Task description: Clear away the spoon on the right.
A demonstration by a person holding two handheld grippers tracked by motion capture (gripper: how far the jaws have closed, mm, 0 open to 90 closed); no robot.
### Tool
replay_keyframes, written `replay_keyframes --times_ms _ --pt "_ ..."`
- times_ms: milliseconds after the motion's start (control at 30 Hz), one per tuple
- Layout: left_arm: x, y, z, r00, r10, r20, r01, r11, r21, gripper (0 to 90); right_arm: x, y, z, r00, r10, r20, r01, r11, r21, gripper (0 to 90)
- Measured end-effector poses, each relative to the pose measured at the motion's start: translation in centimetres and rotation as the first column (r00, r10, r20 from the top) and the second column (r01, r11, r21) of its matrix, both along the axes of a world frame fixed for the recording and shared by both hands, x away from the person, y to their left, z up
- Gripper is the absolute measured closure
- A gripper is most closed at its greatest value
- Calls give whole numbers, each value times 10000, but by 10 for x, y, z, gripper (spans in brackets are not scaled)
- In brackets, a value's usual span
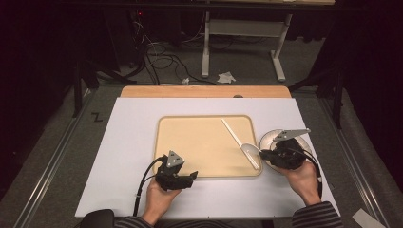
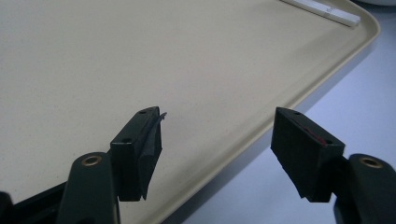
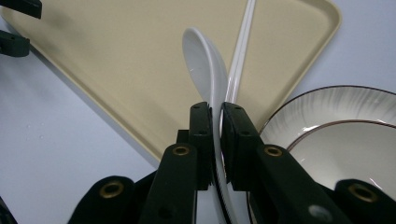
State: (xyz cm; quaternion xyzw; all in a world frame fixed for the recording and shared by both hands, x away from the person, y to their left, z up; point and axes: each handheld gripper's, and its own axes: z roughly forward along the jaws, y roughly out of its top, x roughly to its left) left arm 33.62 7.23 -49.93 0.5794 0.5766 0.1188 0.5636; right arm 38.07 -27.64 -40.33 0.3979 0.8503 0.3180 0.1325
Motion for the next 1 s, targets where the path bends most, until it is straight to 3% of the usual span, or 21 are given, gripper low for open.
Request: replay_keyframes --times_ms 800,900,1000 --pt "0 0 1 10000 6 24 -6 10000 -41 334 14 49 -20 9972 604 -430 -614 9978 -229 845" --pt "-1 0 3 9999 -68 -103 64 9993 -357 334 18 55 -22 9968 663 -447 -672 9975 -195 845" --pt "-2 0 4 10000 -72 -63 70 9994 -339 334 23 63 -26 9968 611 -517 -623 9978 -219 845"
